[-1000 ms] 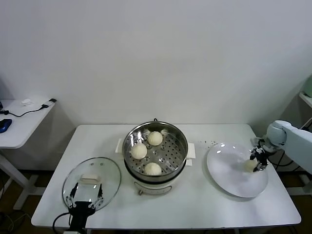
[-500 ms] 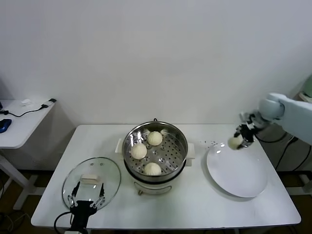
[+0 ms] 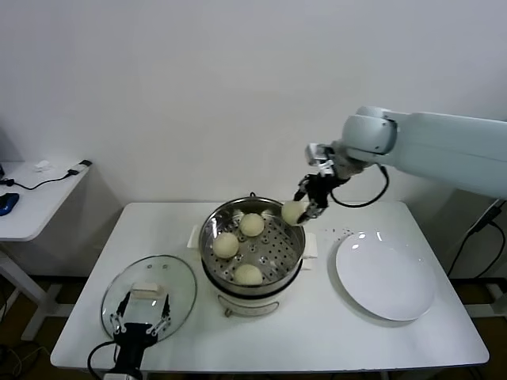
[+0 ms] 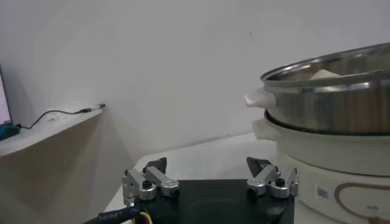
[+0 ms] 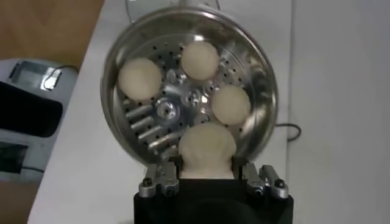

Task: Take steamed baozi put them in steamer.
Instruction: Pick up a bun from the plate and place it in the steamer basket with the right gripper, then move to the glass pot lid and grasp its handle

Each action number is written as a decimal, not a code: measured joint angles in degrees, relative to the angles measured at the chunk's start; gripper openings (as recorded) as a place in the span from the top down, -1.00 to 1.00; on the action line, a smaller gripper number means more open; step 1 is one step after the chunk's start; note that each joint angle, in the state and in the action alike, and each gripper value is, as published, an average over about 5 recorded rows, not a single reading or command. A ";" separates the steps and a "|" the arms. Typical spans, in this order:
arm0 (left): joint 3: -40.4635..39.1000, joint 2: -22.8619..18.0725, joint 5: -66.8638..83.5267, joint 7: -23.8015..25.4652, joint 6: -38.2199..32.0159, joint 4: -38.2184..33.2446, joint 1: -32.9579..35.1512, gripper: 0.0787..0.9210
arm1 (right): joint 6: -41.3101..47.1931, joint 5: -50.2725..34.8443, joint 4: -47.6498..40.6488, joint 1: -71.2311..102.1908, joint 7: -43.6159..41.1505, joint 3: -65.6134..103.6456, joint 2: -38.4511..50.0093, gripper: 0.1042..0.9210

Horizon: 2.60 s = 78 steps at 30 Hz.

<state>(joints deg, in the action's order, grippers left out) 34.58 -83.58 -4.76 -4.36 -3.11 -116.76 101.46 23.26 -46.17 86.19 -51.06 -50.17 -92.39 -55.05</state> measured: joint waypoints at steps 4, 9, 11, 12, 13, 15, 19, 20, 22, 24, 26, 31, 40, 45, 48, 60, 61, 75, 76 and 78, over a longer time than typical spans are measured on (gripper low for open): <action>0.06 -0.25 0.23 -0.02 0.11 0.09 -0.34 -0.77 | 2.23 -0.91 0.13 1.25 2.36 -1.00 -3.01 -0.10; 0.07 -0.46 0.65 -0.02 0.40 0.10 -0.49 -0.77 | 4.05 -0.31 -1.01 3.74 4.35 -1.75 -5.32 -0.10; 0.14 -0.46 0.79 -0.02 0.43 0.11 -0.57 -0.77 | 4.55 0.26 -1.52 4.64 4.95 -2.03 -5.83 -0.10; 0.18 -0.46 0.86 -0.03 0.43 0.16 -0.64 -0.77 | 4.79 0.54 -1.78 5.09 5.27 -2.11 -6.03 -0.10; 0.21 -0.46 0.93 -0.04 0.43 0.23 -0.72 -0.77 | 5.01 0.80 -2.02 5.54 5.57 -2.15 -6.19 -0.10; 0.24 -0.46 1.06 -0.06 0.43 0.40 -0.89 -0.77 | 5.45 1.31 -2.48 6.43 6.12 -2.18 -6.47 -0.11; 0.27 -0.45 1.29 -0.07 0.44 0.62 -1.08 -0.77 | 6.04 2.25 -3.11 8.12 6.90 -2.14 -6.91 -0.12; 0.28 -0.45 1.34 -0.08 0.45 0.66 -1.10 -0.77 | 6.15 2.43 -3.26 8.53 7.07 -2.09 -7.02 -0.13; 0.30 -0.44 1.46 -0.11 0.49 0.72 -1.14 -0.77 | 6.36 2.72 -3.58 9.31 7.41 -1.93 -7.22 -0.13; 0.31 -0.43 1.63 -0.17 0.59 0.73 -1.14 -0.77 | 6.50 2.96 -3.89 10.04 7.71 -1.68 -7.40 -0.14; 0.31 -0.41 1.79 -0.27 0.68 0.72 -1.14 -0.77 | 6.57 3.17 -4.08 10.64 7.91 -1.40 -7.52 -0.18; 0.35 -0.32 1.93 -0.42 0.81 0.53 -1.07 -0.77 | 5.86 3.60 -4.25 11.15 7.53 -0.76 -7.46 -0.49; 0.34 -0.04 2.37 -0.43 1.60 -0.29 -0.96 -0.77 | 1.15 3.28 -5.07 9.35 3.93 0.90 -5.79 -0.76; 0.40 0.45 3.03 -0.58 2.36 -1.10 -0.56 -0.77 | -0.60 0.59 -5.87 10.02 4.45 5.20 -2.81 -0.76; 0.58 0.71 3.44 -0.66 2.79 -1.65 -0.68 -0.77 | -1.85 -0.79 -6.57 12.10 7.32 10.18 0.01 -0.76; 1.81 1.29 3.75 -0.64 3.01 -2.16 -2.86 -0.77 | -11.47 1.37 -5.32 36.74 27.57 44.31 15.88 -0.76; 1.99 1.36 3.68 -0.63 2.86 -1.99 -3.10 -0.77 | -12.07 1.69 -4.62 40.24 29.16 47.97 17.02 -0.76; 4.30 2.90 2.75 -2.87 0.69 0.45 -5.18 -0.77 | -23.44 10.49 5.02 93.44 41.21 99.60 13.79 -0.76; 4.42 2.97 2.39 -3.15 0.40 0.67 -5.26 -0.77 | -24.53 11.15 5.26 97.19 41.44 102.33 12.50 -0.76; 4.60 3.19 1.55 -3.70 -0.31 1.10 -5.32 -0.77 | -26.73 12.45 5.61 104.32 41.86 106.97 9.82 -0.76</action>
<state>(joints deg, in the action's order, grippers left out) 39.18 -80.39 -3.21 -8.06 -3.42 -115.66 96.14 -3.48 -33.73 91.80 53.27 -8.31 14.58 -45.23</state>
